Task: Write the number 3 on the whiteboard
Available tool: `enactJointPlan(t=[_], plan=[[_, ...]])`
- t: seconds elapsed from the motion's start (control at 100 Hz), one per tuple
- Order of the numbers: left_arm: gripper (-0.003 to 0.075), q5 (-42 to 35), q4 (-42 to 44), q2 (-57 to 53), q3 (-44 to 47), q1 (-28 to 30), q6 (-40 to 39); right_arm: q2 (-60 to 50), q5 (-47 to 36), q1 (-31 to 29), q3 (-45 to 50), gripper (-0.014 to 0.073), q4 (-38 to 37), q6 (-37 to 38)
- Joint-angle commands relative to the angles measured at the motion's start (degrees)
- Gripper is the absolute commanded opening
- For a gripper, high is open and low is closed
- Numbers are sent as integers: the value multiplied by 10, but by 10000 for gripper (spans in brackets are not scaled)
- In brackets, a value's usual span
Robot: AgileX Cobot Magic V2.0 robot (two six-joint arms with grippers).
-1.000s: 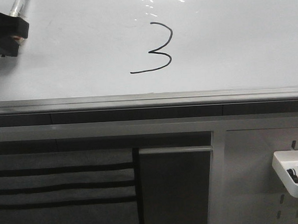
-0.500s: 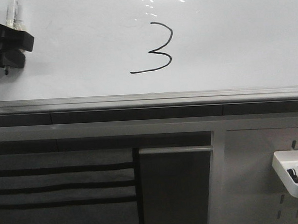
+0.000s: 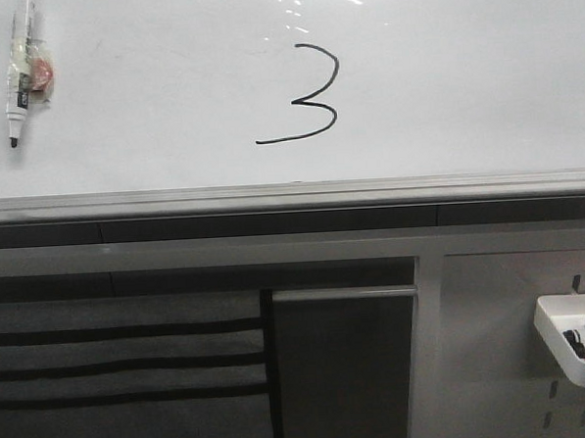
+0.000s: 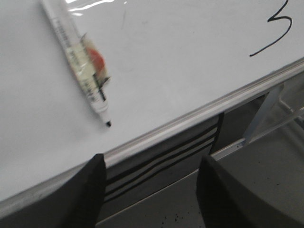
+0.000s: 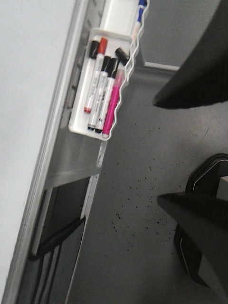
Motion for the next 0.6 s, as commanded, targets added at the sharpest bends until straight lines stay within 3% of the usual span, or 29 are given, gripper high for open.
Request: enactJointPlan(t=[0.0, 0.2, 0.34, 0.38, 0.59], plan=[[393, 29, 39, -72, -15, 39, -69, -35, -26, -5, -11, 323, -25, 53], [388, -19, 1, -215, 32, 100, -80, -137, -173, -5, 65, 206, -25, 78], [353, -86, -18, -281, 92, 82, -80, -194, -266, -5, 137, -13, -25, 44], [308, -100, -18, -293, 105, 67, -80, -205, -285, -5, 150, -74, -25, 36], [-3, -116, -5, -303, 150, 2, -80, -216, -276, -5, 175, -74, -28, 36]])
